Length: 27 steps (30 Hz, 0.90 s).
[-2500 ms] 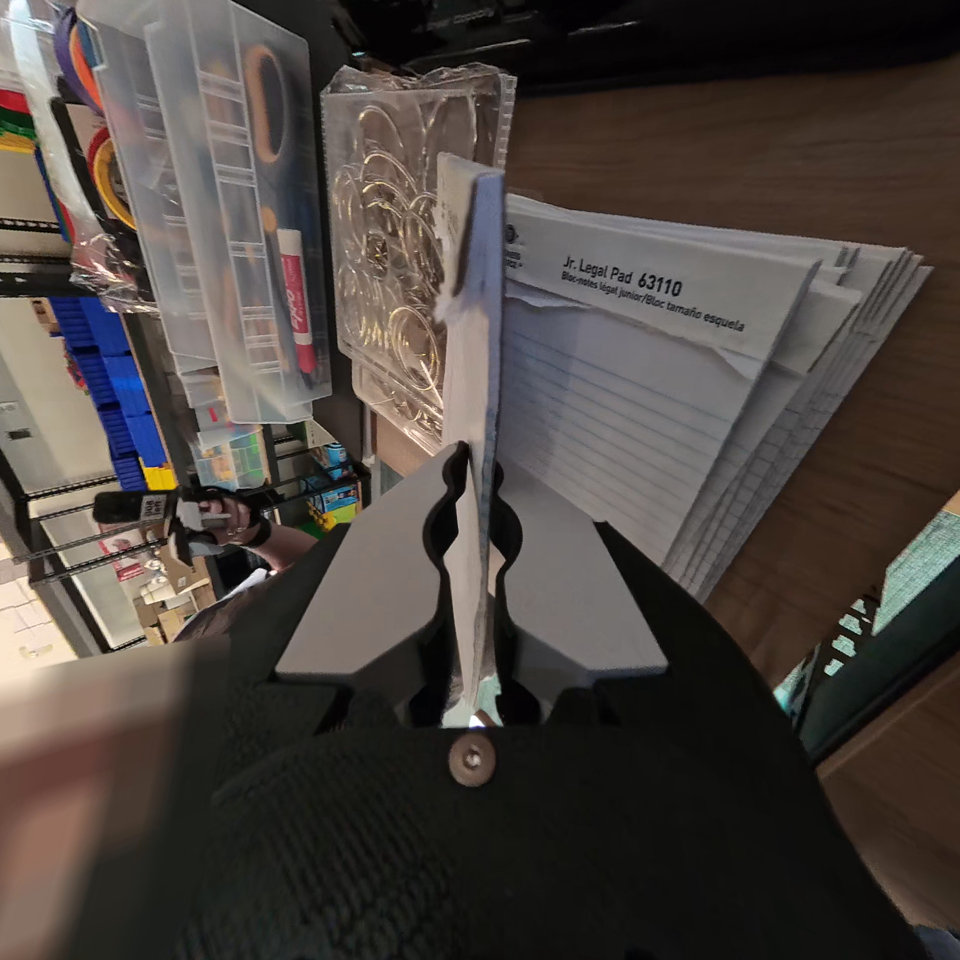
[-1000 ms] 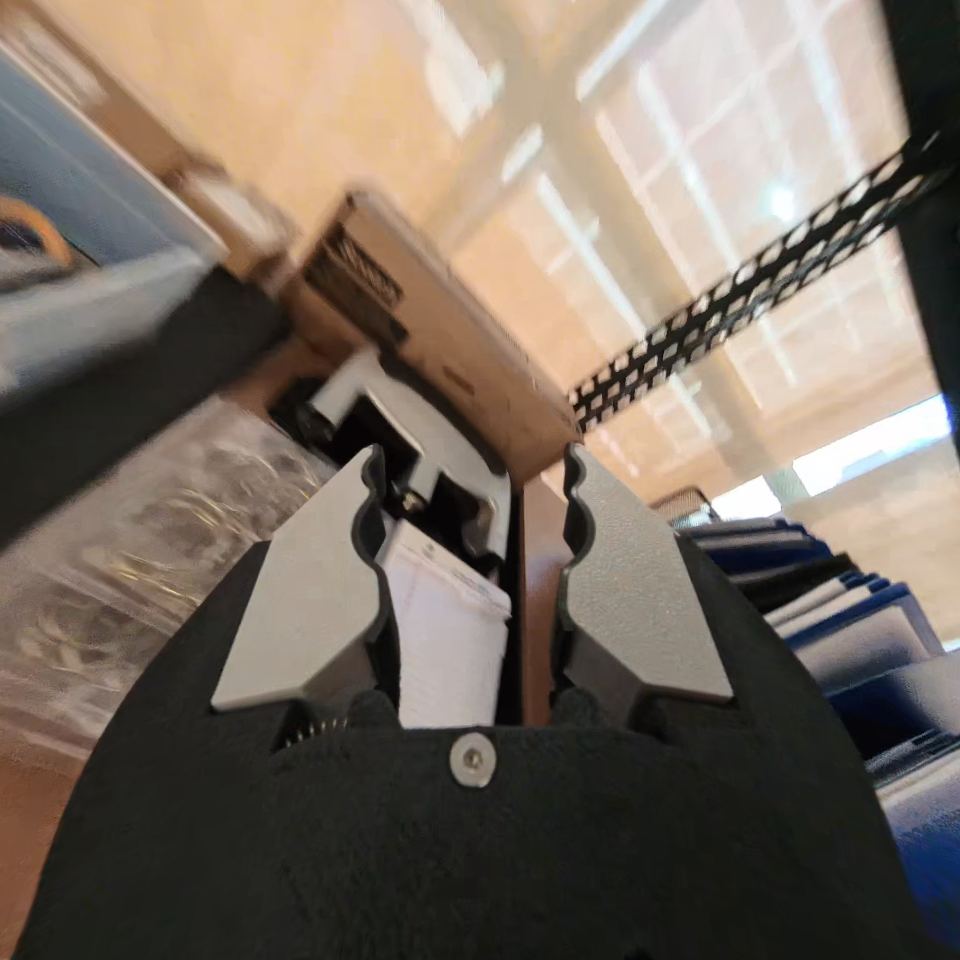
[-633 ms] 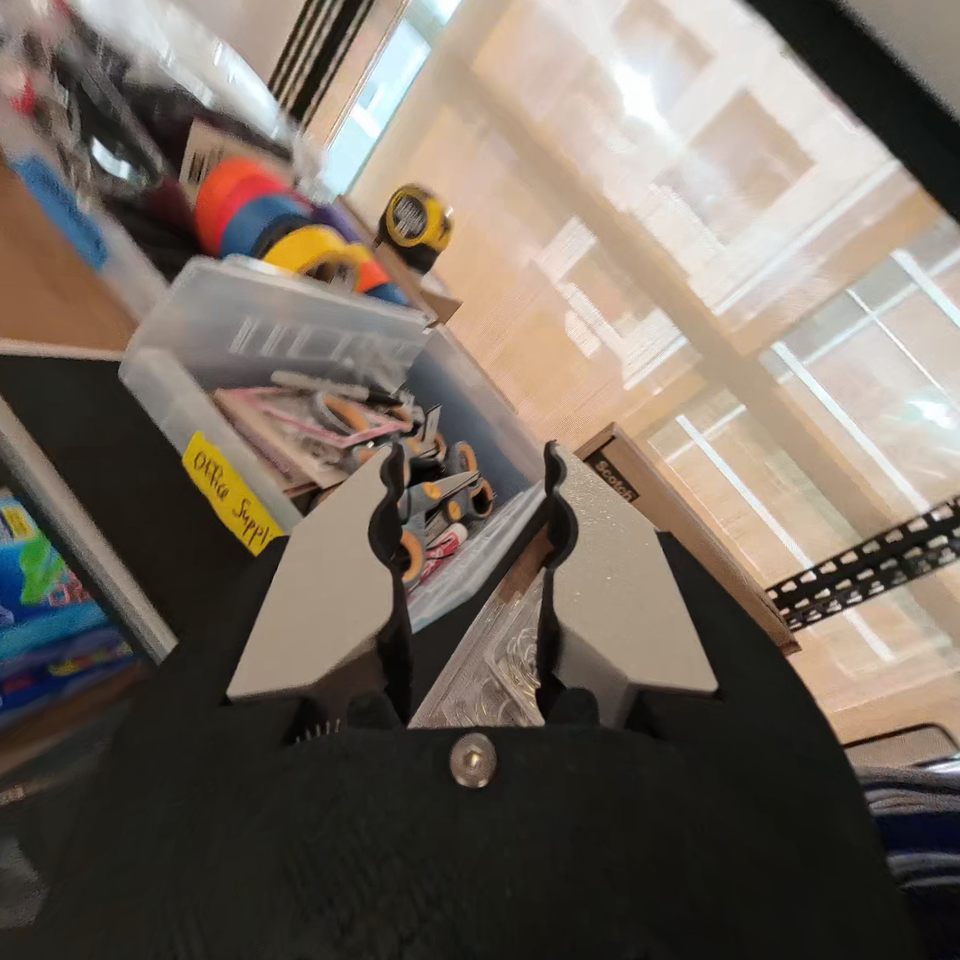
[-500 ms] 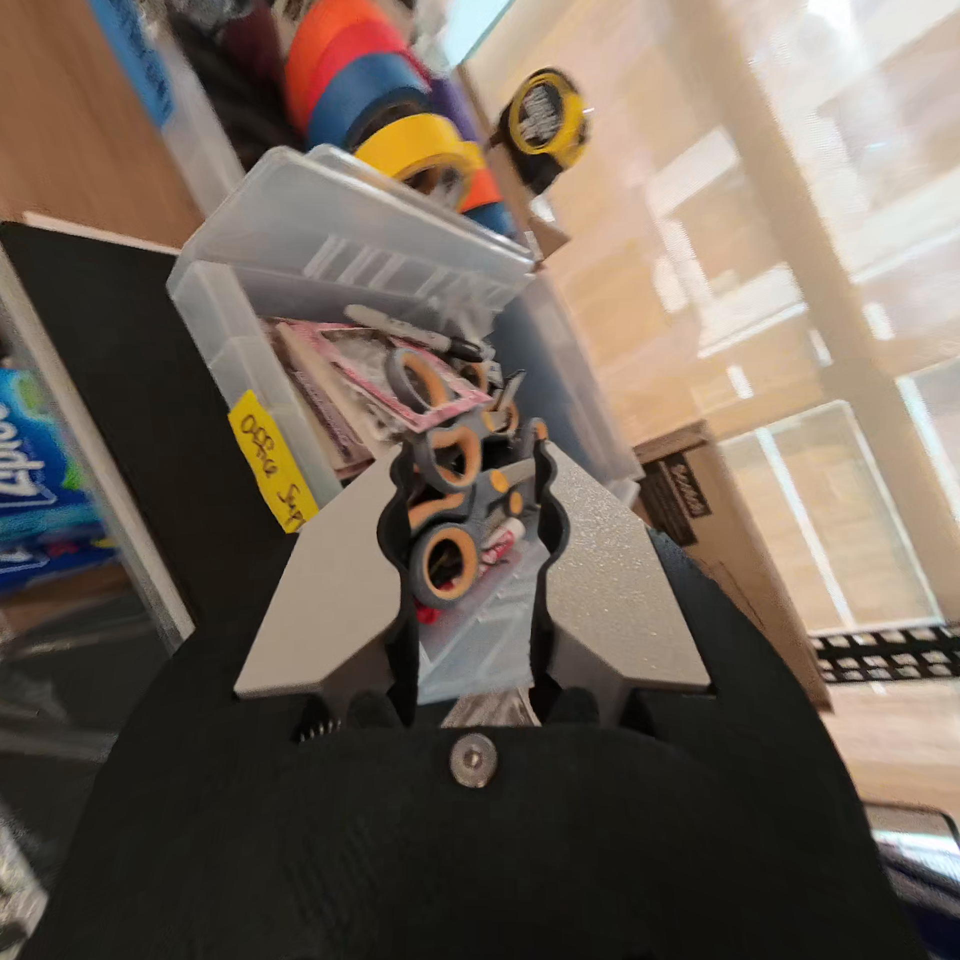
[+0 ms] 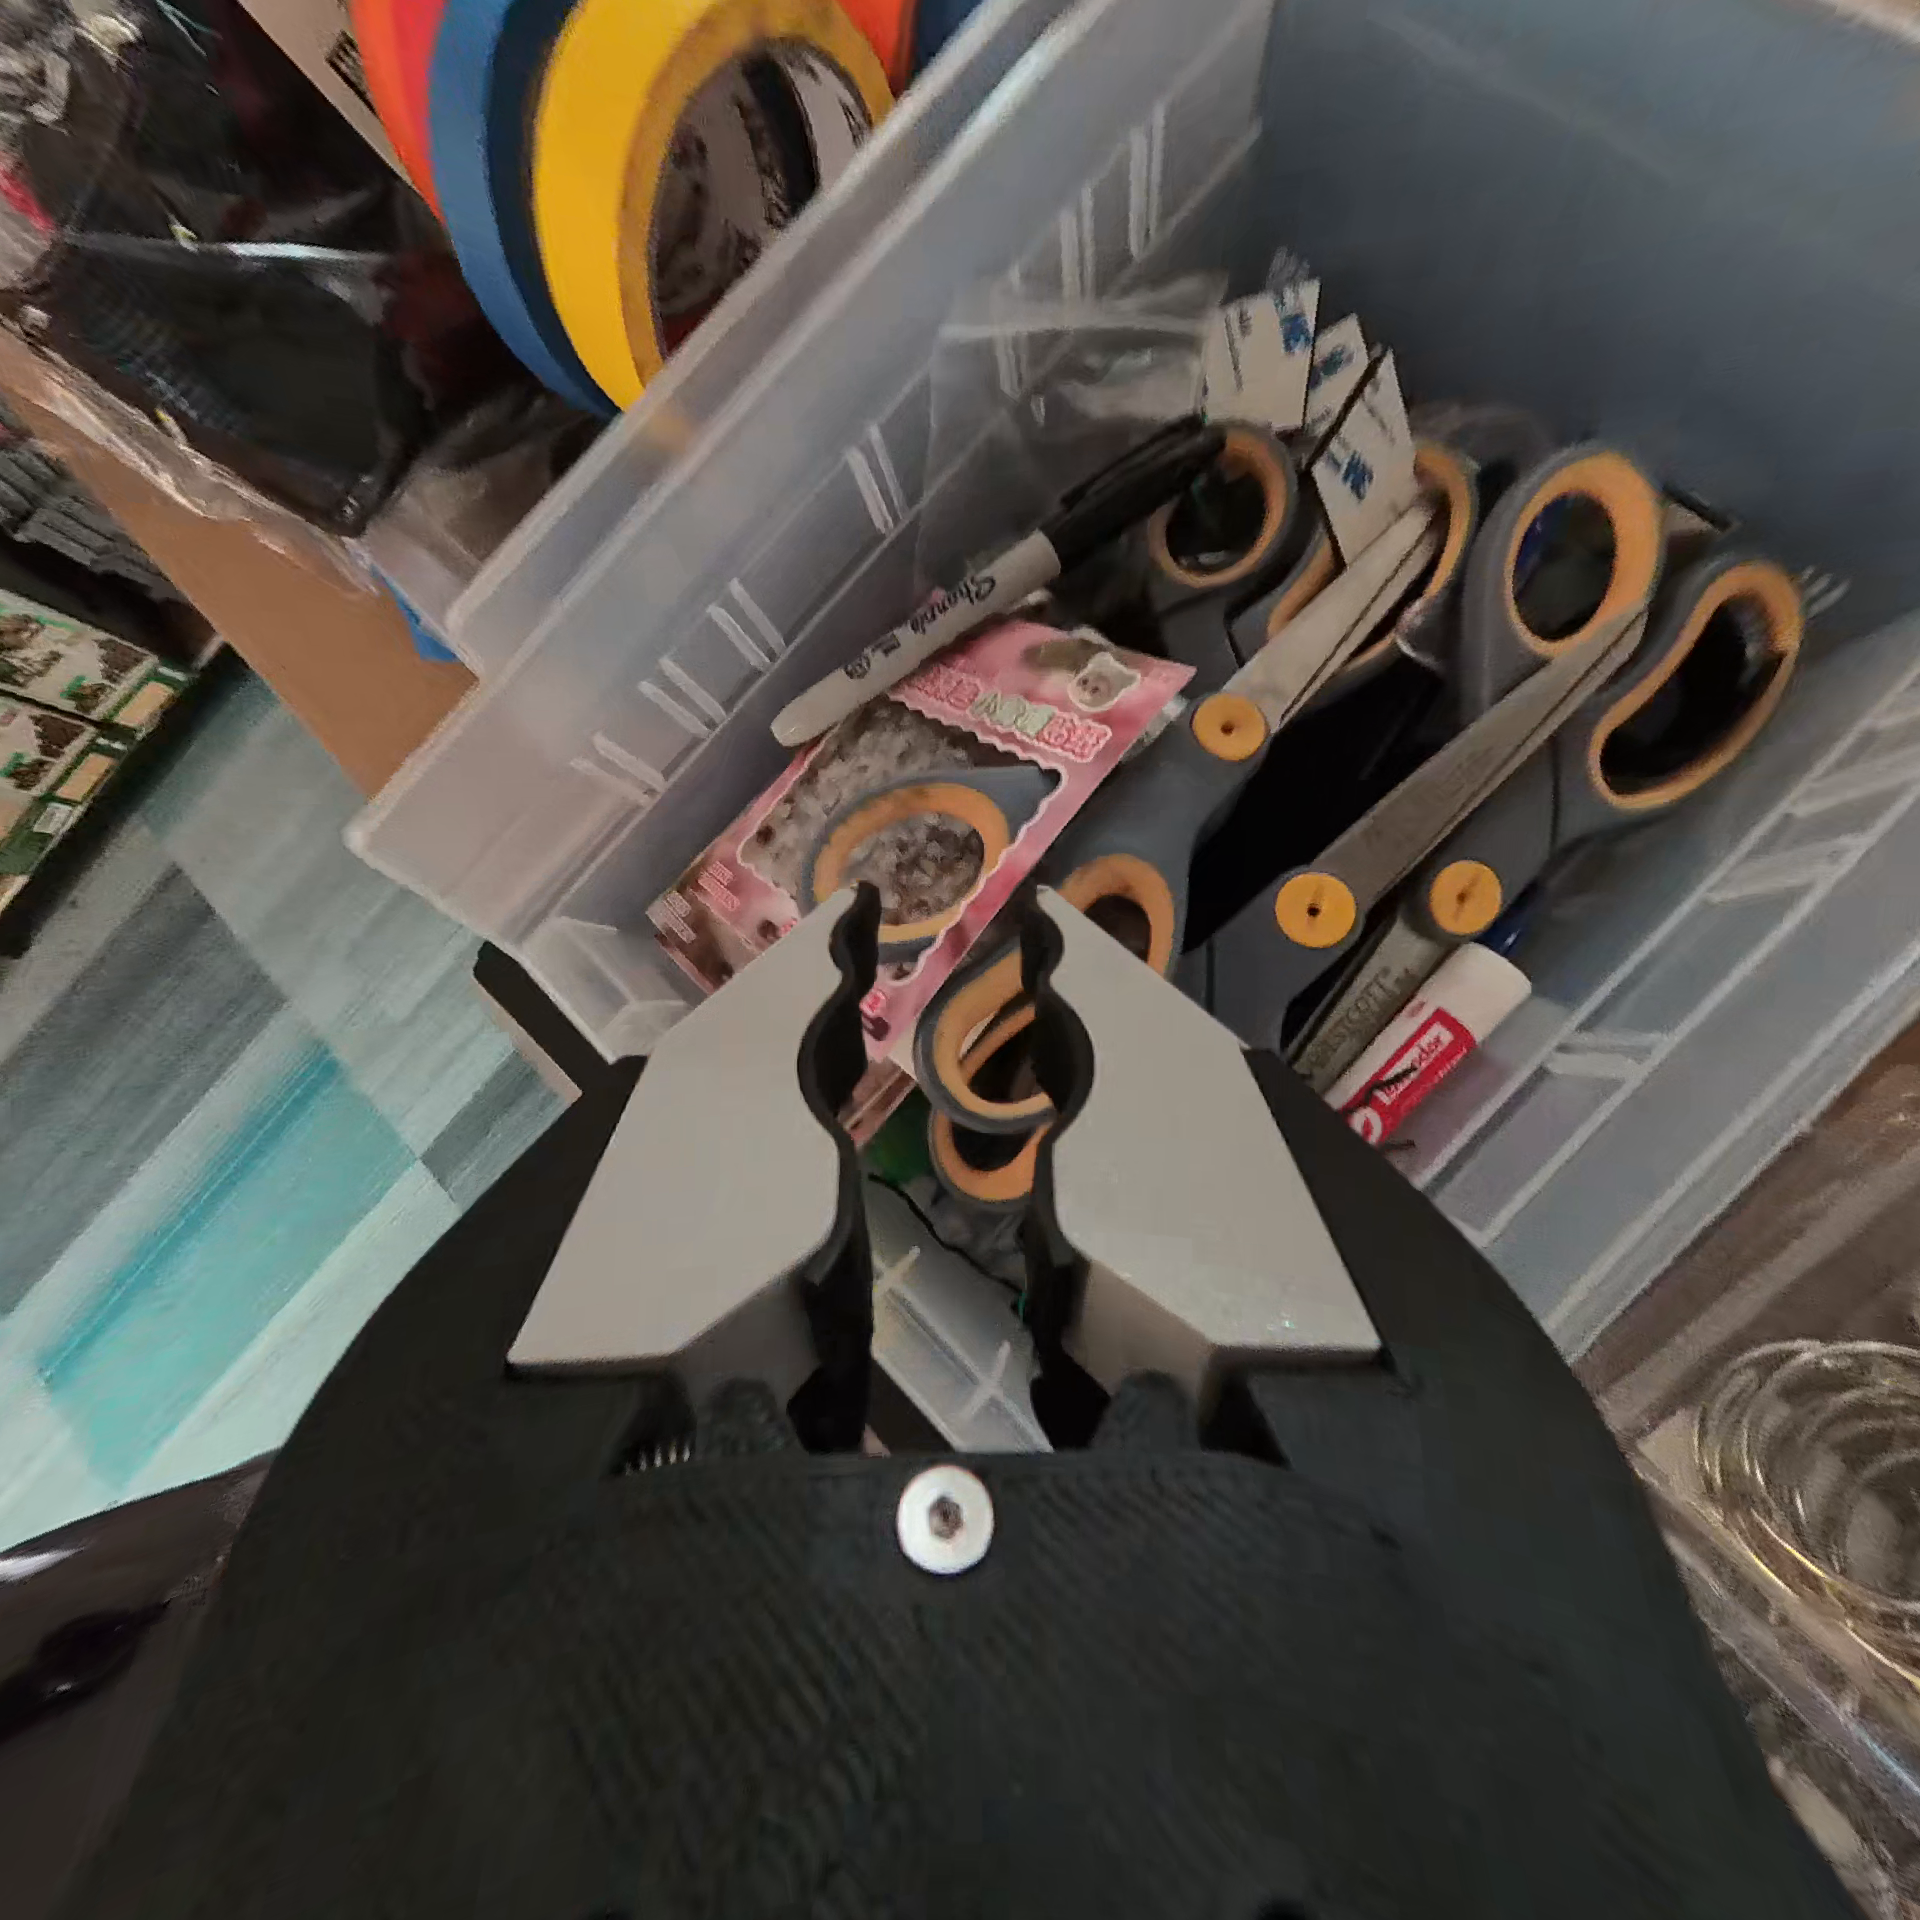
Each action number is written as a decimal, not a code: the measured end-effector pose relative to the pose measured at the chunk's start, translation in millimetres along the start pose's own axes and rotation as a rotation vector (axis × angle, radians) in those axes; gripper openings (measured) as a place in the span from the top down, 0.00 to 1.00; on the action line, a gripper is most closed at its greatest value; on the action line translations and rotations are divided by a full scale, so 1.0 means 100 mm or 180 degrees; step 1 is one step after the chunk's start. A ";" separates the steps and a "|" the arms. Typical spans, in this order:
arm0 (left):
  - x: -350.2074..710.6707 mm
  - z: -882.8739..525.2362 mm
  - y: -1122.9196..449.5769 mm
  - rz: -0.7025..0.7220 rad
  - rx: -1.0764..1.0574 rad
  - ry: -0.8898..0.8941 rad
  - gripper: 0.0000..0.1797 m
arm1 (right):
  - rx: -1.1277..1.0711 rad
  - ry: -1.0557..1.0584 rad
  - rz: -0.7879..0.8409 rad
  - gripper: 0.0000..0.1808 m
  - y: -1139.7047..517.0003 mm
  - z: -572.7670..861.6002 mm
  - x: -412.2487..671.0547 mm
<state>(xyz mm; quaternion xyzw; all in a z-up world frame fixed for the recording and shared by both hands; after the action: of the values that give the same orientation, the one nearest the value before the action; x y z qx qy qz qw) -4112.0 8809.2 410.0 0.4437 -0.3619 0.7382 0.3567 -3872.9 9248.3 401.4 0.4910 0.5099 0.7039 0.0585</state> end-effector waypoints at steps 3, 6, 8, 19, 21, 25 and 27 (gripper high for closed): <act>-0.01 -0.01 0.01 0.0011 0.0021 0.0032 0.74 | -0.0090 0.0045 -0.0171 0.86 -0.04 0.01 -0.04; 0.01 0.00 0.01 0.0002 0.0034 0.0013 0.74 | -0.0009 -0.0011 -0.0407 0.86 -0.11 0.02 -0.08; 0.01 0.01 0.00 -0.0015 0.0030 0.0004 0.74 | 0.0095 -0.0109 -0.0459 0.86 -0.15 0.03 -0.08; -0.01 -0.02 -0.01 -0.0023 0.0005 0.0029 0.74 | 0.0807 -0.0503 -0.0302 1.00 -0.03 -0.10 0.10; -0.01 -0.03 0.00 -0.0010 0.0003 0.0034 0.74 | 0.0883 -0.0509 -0.0265 1.00 0.00 -0.17 0.15; -0.03 -0.04 0.01 0.0010 -0.0019 0.0057 0.75 | 0.0728 -0.0358 -0.0219 0.99 -0.06 -0.19 0.25; -0.03 -0.03 0.01 0.0015 -0.0024 0.0058 0.75 | 0.0868 -0.0462 -0.0188 0.98 -0.07 -0.23 0.32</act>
<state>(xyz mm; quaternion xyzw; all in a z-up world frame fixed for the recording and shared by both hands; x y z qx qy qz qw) -4113.3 8810.3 405.6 0.4347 -0.3625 0.7417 0.3599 -3909.3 9254.4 416.3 0.5287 0.6094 0.5888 0.0487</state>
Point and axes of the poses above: each gripper's, where its closed fingertips meet, y back along the fingers, x out of its top, z = x × y across the jaws, the point moved 6 cm from there along y, back along the fingers, and after that the axes turned 13 degrees about -x, right-handed, at the moved point
